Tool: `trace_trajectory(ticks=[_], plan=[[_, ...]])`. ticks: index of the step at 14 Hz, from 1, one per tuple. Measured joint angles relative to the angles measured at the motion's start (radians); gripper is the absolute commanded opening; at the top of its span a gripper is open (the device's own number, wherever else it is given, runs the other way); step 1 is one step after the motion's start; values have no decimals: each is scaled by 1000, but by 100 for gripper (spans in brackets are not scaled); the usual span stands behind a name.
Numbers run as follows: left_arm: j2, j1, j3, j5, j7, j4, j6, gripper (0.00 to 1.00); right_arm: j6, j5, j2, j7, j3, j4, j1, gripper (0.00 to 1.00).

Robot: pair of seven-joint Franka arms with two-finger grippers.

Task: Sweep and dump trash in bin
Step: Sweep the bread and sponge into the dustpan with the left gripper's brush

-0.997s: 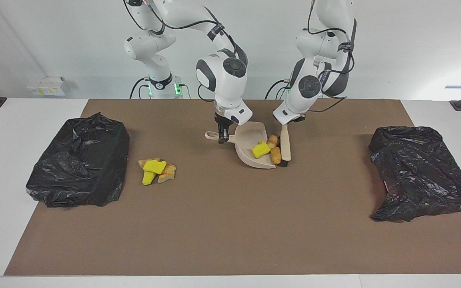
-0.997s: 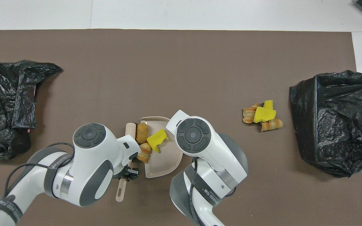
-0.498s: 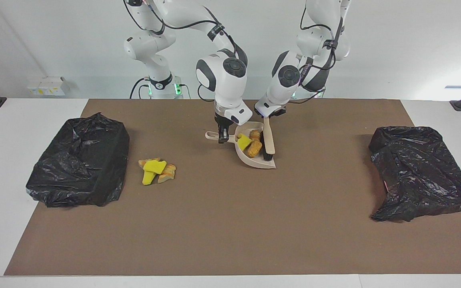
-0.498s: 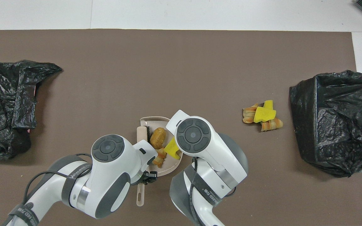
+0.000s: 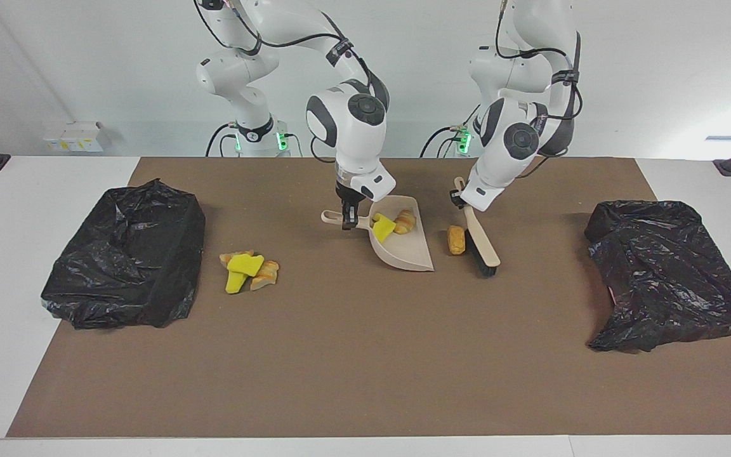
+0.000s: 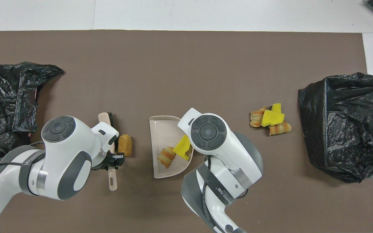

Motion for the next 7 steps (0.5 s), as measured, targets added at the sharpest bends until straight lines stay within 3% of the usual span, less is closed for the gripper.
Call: trace_trajectory(ticks=[4, 7], plan=[[2, 6, -14, 5, -4, 0, 21, 0, 0, 39, -9, -82, -2, -2, -57, 0], [2, -56, -25, 3, -57, 0, 30, 0, 49, 44, -14, -82, 1, -36, -53, 0]])
